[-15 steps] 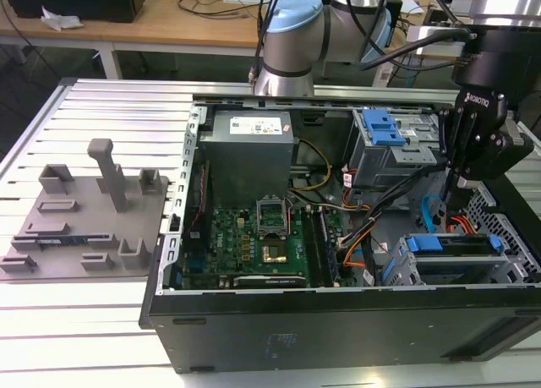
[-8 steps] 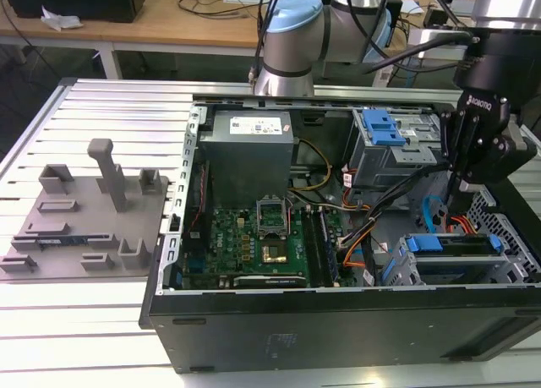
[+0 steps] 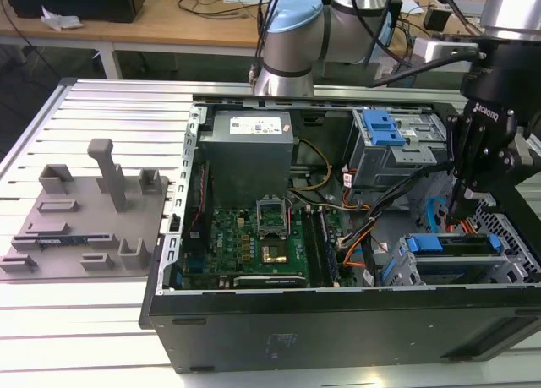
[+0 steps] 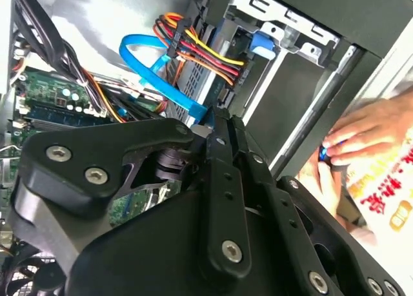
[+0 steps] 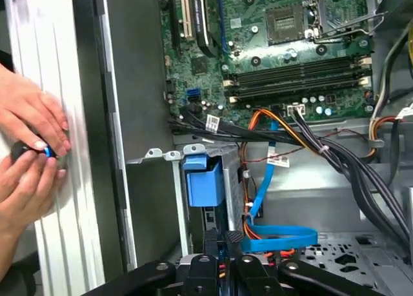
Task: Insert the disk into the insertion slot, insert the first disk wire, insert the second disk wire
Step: 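Insert the second disk wire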
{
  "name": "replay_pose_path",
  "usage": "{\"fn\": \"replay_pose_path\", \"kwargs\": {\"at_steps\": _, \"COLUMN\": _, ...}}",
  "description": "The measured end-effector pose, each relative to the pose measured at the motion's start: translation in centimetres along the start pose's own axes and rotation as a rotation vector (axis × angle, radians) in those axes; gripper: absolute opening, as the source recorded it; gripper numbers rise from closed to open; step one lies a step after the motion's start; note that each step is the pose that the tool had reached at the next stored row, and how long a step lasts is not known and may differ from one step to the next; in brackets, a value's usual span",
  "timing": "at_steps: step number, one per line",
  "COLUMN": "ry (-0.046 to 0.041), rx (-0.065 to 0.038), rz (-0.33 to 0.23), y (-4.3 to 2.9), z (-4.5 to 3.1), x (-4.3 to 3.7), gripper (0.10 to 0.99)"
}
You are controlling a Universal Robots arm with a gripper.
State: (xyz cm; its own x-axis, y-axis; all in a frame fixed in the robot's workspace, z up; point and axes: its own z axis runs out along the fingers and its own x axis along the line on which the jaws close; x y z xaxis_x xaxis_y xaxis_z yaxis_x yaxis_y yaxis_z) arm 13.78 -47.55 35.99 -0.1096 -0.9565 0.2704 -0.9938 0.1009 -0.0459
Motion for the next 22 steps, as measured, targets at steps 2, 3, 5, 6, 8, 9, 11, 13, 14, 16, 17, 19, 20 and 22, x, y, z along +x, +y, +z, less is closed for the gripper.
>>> {"fn": "replay_pose_path", "kwargs": {"at_steps": 2, "ry": -0.0371, "rx": -0.003, "rz": 0.001, "y": -0.08, "z": 0.27, "x": 0.77, "gripper": 0.161}}
{"fn": "replay_pose_path", "kwargs": {"at_steps": 3, "ry": -0.0481, "rx": -0.004, "rz": 0.001, "y": -0.1, "z": 0.36, "x": 0.99, "gripper": 0.161}}
{"fn": "replay_pose_path", "kwargs": {"at_steps": 5, "ry": -0.0921, "rx": -0.009, "rz": 0.002, "y": -0.17, "z": 0.63, "x": 1.68, "gripper": 0.161}}
{"fn": "replay_pose_path", "kwargs": {"at_steps": 6, "ry": -0.1224, "rx": -0.013, "rz": 0.002, "y": -0.21, "z": 0.75, "x": 2.04, "gripper": 0.161}}
{"fn": "replay_pose_path", "kwargs": {"at_steps": 8, "ry": -0.1505, "rx": -0.016, "rz": 0.003, "y": -0.25, "z": 0.92, "x": 2.45, "gripper": 0.161}}
{"fn": "replay_pose_path", "kwargs": {"at_steps": 9, "ry": -0.1673, "rx": -0.018, "rz": 0.003, "y": -0.29, "z": 1.11, "x": 2.82, "gripper": 0.161}}
{"fn": "replay_pose_path", "kwargs": {"at_steps": 11, "ry": -0.1873, "rx": -0.019, "rz": 0.002, "y": -0.38, "z": 1.47, "x": 3.31, "gripper": 0.161}}
{"fn": "replay_pose_path", "kwargs": {"at_steps": 13, "ry": -0.1924, "rx": -0.02, "rz": -0.002, "y": -0.66, "z": 1.64, "x": 3.39, "gripper": 0.161}}
{"fn": "replay_pose_path", "kwargs": {"at_steps": 14, "ry": -0.1928, "rx": -0.02, "rz": -0.004, "y": -0.76, "z": 1.69, "x": 3.41, "gripper": 0.161}}
{"fn": "replay_pose_path", "kwargs": {"at_steps": 16, "ry": -0.1922, "rx": -0.027, "rz": -0.009, "y": -1.01, "z": 1.8, "x": 3.46, "gripper": 0.161}}
{"fn": "replay_pose_path", "kwargs": {"at_steps": 17, "ry": -0.1915, "rx": -0.035, "rz": -0.012, "y": -1.13, "z": 1.84, "x": 3.46, "gripper": 0.161}}
{"fn": "replay_pose_path", "kwargs": {"at_steps": 19, "ry": -0.1901, "rx": -0.05, "rz": -0.022, "y": -1.33, "z": 1.91, "x": 3.43, "gripper": 0.161}}
{"fn": "replay_pose_path", "kwargs": {"at_steps": 20, "ry": -0.1895, "rx": -0.058, "rz": -0.031, "y": -1.44, "z": 1.96, "x": 3.4, "gripper": 0.161}}
{"fn": "replay_pose_path", "kwargs": {"at_steps": 22, "ry": -0.1918, "rx": -0.063, "rz": -0.042, "y": -1.54, "z": 1.99, "x": 3.39, "gripper": 0.161}}
